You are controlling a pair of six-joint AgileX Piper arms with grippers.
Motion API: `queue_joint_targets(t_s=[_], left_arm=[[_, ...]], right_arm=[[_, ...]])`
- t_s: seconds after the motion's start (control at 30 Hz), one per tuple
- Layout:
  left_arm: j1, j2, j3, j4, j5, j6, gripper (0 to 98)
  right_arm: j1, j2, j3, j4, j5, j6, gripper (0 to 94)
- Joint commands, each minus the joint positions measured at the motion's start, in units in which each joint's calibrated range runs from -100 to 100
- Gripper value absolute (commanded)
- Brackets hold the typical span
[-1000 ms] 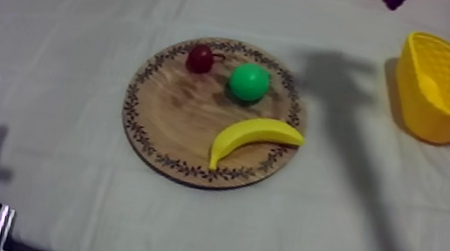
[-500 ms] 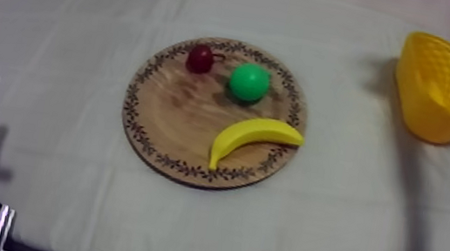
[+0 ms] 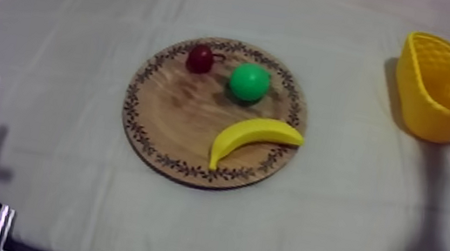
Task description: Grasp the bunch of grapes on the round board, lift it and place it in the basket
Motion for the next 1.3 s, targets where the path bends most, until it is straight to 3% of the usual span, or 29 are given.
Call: queue_joint_targets(t_s=[0.0, 0.5, 0.6, 0.87, 1.0, 1.27], left_arm=[[-0.01, 0.00, -0.04, -0.04, -0.03, 0.00, 0.1], [-0.01, 0.00, -0.04, -0.04, -0.03, 0.00, 0.1], [-0.01, 0.00, -0.04, -0.04, -0.03, 0.00, 0.1], [-0.01, 0.00, -0.04, -0.04, -0.03, 0.00, 0.1], [-0.01, 0.00, -0.04, -0.04, -0.03, 0.00, 0.1], [-0.01, 0.00, -0.04, -0.04, -0.03, 0.00, 0.1]], right_arm=[[0.08, 1.56, 0.58, -0.62, 0.97, 0.72, 23.8], [-0.58, 13.98, 0.36, -3.77, -2.39, 2.42, 25.9], [-0.89, 15.76, 0.03, -3.99, -3.23, 2.85, 31.5], [-1.24, 17.77, -0.69, -4.11, -3.94, 3.05, 63.8], [-1.09, 16.92, -1.00, -4.06, -4.01, 2.97, 67.9], [-0.52, 9.06, 2.87, -3.65, -6.73, 3.73, 67.3]])
